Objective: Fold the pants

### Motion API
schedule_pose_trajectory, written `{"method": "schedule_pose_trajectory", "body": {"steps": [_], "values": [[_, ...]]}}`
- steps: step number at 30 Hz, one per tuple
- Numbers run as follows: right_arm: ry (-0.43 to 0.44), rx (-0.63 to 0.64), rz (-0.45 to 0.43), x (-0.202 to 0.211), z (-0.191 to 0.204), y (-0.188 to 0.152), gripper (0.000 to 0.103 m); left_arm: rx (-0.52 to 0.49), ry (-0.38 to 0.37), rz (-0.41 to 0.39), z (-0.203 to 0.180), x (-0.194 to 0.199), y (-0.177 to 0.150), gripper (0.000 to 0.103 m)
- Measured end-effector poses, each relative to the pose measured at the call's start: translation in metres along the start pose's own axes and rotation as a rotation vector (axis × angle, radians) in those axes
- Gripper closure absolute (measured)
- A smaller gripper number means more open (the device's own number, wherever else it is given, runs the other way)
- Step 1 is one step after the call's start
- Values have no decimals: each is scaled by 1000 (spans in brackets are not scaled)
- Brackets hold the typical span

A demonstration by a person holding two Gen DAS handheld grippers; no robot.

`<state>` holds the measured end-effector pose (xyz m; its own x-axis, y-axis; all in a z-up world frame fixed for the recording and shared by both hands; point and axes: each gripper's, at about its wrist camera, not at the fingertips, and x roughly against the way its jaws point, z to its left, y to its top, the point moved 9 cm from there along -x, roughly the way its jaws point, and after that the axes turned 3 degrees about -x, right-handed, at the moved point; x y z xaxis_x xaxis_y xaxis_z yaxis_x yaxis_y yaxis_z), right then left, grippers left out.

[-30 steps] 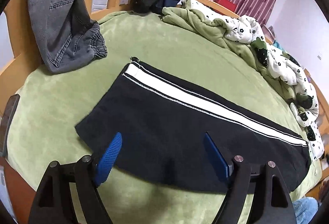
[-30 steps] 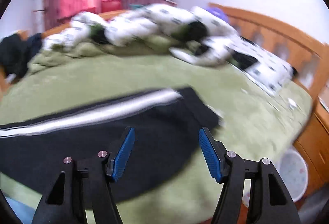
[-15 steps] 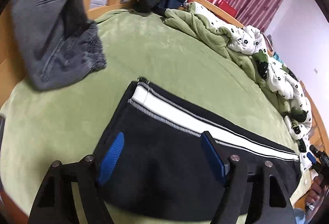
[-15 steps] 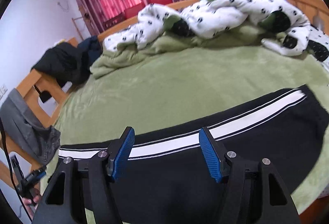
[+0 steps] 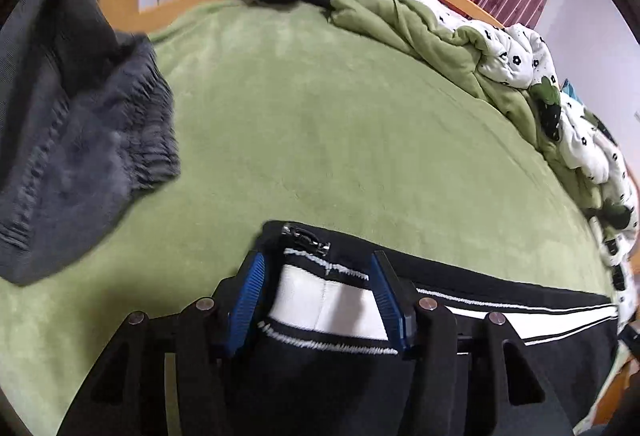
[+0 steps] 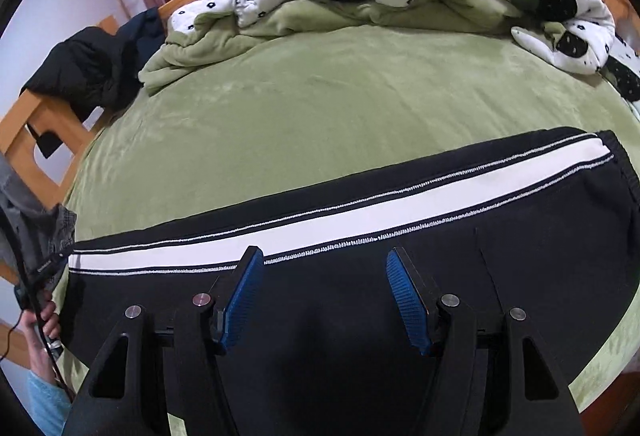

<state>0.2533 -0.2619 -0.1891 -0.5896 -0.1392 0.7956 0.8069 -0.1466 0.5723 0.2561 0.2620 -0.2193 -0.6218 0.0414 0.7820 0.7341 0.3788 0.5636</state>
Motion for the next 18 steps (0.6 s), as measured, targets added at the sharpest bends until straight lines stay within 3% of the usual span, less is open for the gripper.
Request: {"method": "schedule_pose_trajectory", "body": {"steps": [1,3,4,5,10,12,14,18], "values": [[-3,-3,-6,1,-1,0,39,-7,-4,17,-2,-7,0,52],[-7,-5,-13,2,-1,1,39,-43,47,36,-3,-17,0,66],[-11,-4,-15,2,0,1,39,-77,100,35,-3,-19,1,81],[-24,-5,-16,1,-2,2,39,-89,94,18,-4,-17,2,83],[-40,-20,-6,-1,-5,1,39,-32,24,-128,7,16,14,85],[-46,-10,-17,0,-5,3,39,-29,76,-93,17,2,9,85],[-61,15,-39,1,-5,9,39,7,74,-48,24,-11,3,85],[-102,196,-69,-11,0,20,39,-22,77,-54,21,-8,2,85]]}}
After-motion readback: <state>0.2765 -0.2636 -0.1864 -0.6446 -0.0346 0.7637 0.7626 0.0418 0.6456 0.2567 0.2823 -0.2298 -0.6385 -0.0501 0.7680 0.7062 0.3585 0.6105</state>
